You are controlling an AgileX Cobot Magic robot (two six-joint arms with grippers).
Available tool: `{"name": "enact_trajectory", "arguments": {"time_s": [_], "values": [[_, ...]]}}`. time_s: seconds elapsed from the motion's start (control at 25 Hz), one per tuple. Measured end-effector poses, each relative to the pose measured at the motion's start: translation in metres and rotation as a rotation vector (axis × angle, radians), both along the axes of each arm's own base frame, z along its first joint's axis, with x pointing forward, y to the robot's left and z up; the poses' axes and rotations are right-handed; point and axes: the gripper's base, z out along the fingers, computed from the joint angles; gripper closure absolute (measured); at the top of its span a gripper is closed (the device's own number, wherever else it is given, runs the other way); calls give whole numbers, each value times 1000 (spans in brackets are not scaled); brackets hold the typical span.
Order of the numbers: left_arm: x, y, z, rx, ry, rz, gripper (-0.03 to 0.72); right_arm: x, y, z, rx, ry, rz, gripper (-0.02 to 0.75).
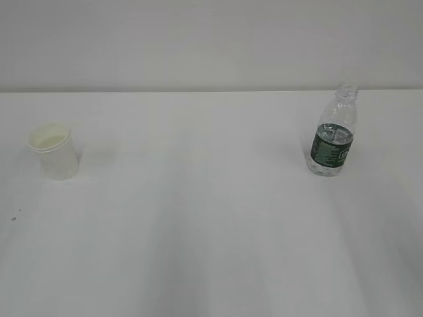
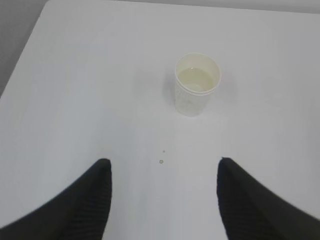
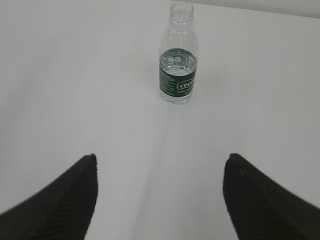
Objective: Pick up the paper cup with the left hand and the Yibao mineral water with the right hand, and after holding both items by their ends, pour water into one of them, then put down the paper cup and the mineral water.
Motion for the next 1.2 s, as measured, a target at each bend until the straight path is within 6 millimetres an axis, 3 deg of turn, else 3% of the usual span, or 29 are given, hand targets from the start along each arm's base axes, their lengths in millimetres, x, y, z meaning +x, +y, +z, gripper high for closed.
{"name": "enact_trajectory", "arguments": {"time_s": [0.68, 1.2], "values": [[-7, -5, 0, -38, 104, -36, 235, -10, -1, -1, -14, 74, 7, 148], [-25, -7, 11, -32, 24, -70, 242, -22, -3, 5, -4, 29, 8, 148]]}}
